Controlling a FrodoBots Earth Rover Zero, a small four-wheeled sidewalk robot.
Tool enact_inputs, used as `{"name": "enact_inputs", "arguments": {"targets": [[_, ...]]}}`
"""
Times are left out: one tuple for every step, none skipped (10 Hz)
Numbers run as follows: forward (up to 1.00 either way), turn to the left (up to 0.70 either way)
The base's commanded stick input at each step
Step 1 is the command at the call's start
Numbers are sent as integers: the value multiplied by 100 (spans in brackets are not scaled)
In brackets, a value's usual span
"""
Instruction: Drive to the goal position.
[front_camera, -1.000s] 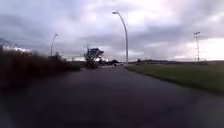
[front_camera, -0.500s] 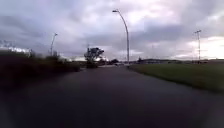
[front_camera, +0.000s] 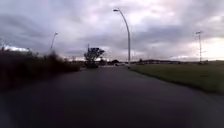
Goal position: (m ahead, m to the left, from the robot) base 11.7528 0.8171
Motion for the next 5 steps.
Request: {"name": "enact_inputs", "arguments": {"targets": [[70,0],[70,0],[70,0],[70,0],[70,0]]}}
